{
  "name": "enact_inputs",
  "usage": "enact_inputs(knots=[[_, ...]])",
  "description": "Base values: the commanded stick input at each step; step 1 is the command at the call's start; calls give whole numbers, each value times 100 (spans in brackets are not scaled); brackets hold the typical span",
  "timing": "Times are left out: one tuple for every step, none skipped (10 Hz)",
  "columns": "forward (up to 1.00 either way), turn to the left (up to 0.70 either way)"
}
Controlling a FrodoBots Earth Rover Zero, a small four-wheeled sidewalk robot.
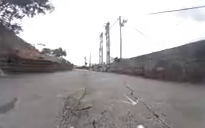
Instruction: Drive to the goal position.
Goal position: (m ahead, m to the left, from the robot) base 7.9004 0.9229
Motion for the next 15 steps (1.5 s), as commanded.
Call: enact_inputs(knots=[[70, 0], [70, 0], [70, 0], [70, 0], [70, 0], [70, 0], [70, 0], [70, 0], [70, 0], [70, 0], [70, 0], [70, 0], [70, 0], [70, 0], [70, 0]])
